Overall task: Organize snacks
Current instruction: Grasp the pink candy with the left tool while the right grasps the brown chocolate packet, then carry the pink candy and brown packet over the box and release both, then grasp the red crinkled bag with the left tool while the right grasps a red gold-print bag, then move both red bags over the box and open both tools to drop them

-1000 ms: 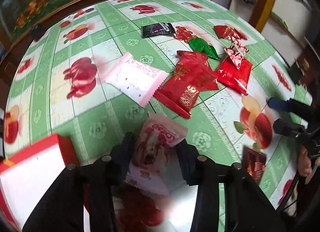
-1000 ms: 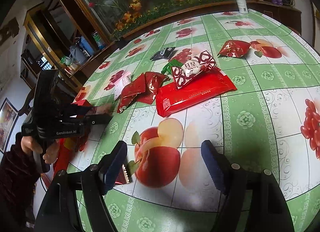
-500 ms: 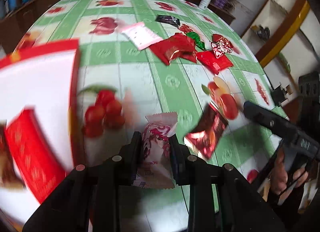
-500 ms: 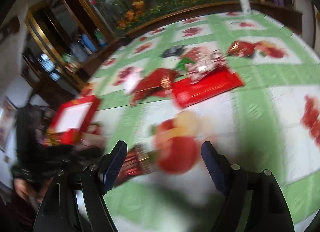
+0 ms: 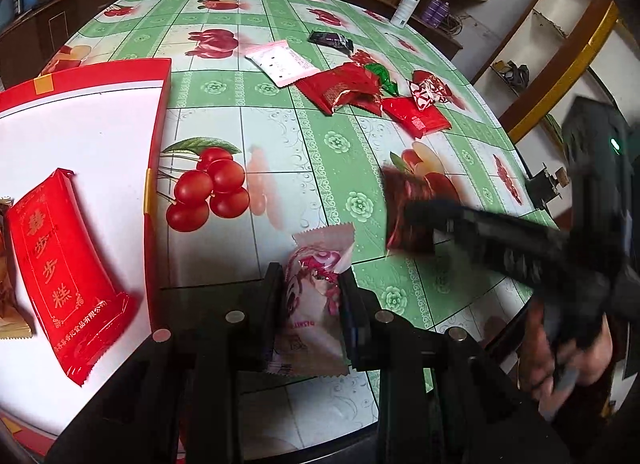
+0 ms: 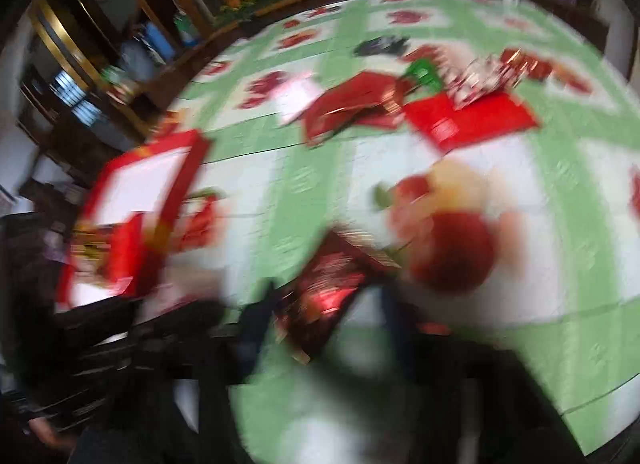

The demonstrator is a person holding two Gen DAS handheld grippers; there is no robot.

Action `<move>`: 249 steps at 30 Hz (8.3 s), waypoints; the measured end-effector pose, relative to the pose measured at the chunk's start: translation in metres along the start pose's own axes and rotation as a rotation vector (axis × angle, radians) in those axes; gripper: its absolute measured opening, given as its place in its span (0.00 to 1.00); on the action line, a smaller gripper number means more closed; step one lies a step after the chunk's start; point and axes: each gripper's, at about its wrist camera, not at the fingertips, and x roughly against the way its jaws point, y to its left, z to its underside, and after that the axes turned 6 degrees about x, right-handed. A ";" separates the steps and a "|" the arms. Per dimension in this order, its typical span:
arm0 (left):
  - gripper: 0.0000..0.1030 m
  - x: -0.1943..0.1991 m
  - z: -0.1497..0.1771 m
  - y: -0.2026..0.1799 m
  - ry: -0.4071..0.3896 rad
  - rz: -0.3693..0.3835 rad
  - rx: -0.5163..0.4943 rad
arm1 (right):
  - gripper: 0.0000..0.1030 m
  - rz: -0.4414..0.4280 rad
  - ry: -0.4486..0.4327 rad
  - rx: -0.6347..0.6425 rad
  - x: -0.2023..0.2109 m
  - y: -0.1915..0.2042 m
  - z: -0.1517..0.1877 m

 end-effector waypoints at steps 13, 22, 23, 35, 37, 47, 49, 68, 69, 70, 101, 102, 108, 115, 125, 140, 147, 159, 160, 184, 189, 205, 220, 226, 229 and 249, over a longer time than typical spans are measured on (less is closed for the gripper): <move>0.24 0.000 0.003 -0.003 -0.020 -0.009 -0.009 | 0.69 0.113 0.010 0.007 -0.009 -0.008 -0.011; 0.24 0.000 0.005 -0.007 -0.037 -0.026 -0.015 | 0.33 0.205 -0.027 0.092 -0.013 0.000 -0.008; 0.24 0.000 0.005 -0.006 -0.038 -0.022 -0.007 | 0.32 0.193 -0.035 0.089 -0.011 -0.002 -0.007; 0.24 -0.002 0.008 -0.017 -0.027 -0.019 -0.025 | 0.31 -0.143 -0.185 -0.045 0.022 -0.044 0.020; 0.24 0.000 0.010 -0.023 -0.036 -0.027 -0.041 | 0.31 -0.179 -0.235 -0.070 0.030 -0.053 0.022; 0.24 0.033 0.005 -0.048 -0.212 -0.160 -0.125 | 0.31 -0.283 -0.396 -0.086 0.059 -0.056 0.027; 0.24 0.038 0.002 -0.047 -0.245 -0.187 -0.131 | 0.31 -0.283 -0.397 -0.065 0.061 -0.049 0.026; 0.24 0.077 -0.003 -0.004 -0.423 -0.336 -0.065 | 0.31 -0.302 -0.326 0.094 0.045 0.026 0.017; 0.24 0.078 -0.002 -0.001 -0.428 -0.339 -0.059 | 0.31 -0.302 -0.321 0.103 0.044 0.030 0.017; 0.24 0.080 -0.002 0.003 -0.433 -0.345 -0.053 | 0.31 -0.303 -0.318 0.108 0.043 0.033 0.016; 0.24 0.103 0.010 0.092 -0.479 -0.475 0.108 | 0.31 -0.348 -0.246 0.344 0.006 0.169 -0.026; 0.24 0.103 0.010 0.094 -0.477 -0.482 0.115 | 0.32 -0.349 -0.243 0.348 0.004 0.173 -0.027; 0.72 0.109 0.009 0.111 -0.500 -0.598 0.198 | 0.35 -0.389 -0.229 0.321 -0.007 0.185 -0.040; 0.72 0.106 0.007 0.114 -0.493 -0.620 0.216 | 0.54 -0.364 -0.273 0.229 -0.004 0.145 -0.044; 0.72 0.077 -0.008 0.062 -0.434 -0.611 0.076 | 0.54 -0.144 -0.337 -0.082 0.003 -0.022 -0.040; 0.76 -0.019 -0.095 -0.075 -0.325 -0.484 -0.249 | 0.58 -0.050 -0.310 -0.451 0.007 -0.189 -0.042; 0.76 -0.070 -0.157 -0.092 -0.267 -0.370 -0.206 | 0.58 -0.124 -0.272 -0.477 0.001 -0.187 -0.038; 0.74 -0.132 -0.158 -0.085 -0.146 -0.290 -0.096 | 0.58 -0.098 -0.263 -0.455 -0.001 -0.181 -0.043; 0.71 -0.129 -0.153 -0.085 -0.150 -0.291 -0.111 | 0.58 -0.093 -0.265 -0.452 -0.001 -0.181 -0.043; 0.80 0.057 -0.019 -0.048 -0.274 -0.190 -0.291 | 0.66 -0.474 -0.168 0.029 0.024 -0.068 -0.015; 0.80 0.037 -0.058 -0.018 -0.186 -0.257 -0.060 | 0.68 -0.264 -0.001 -0.063 0.024 -0.042 0.015; 0.79 -0.056 -0.091 -0.022 0.069 -0.277 0.274 | 0.47 0.160 -0.015 0.078 0.010 0.025 0.034; 0.43 -0.040 -0.044 -0.046 -0.041 -0.235 -0.097 | 0.41 0.199 -0.098 -0.046 0.033 -0.073 0.031; 0.43 -0.007 -0.029 -0.047 -0.091 -0.169 -0.120 | 0.39 0.038 -0.115 -0.114 0.037 -0.080 0.029; 0.43 0.006 -0.024 -0.042 -0.100 -0.146 -0.105 | 0.38 -0.064 -0.118 -0.138 0.034 -0.075 0.028; 0.43 0.095 0.004 0.086 -0.312 -0.407 0.075 | 0.38 -0.405 -0.099 -0.018 0.005 0.059 -0.035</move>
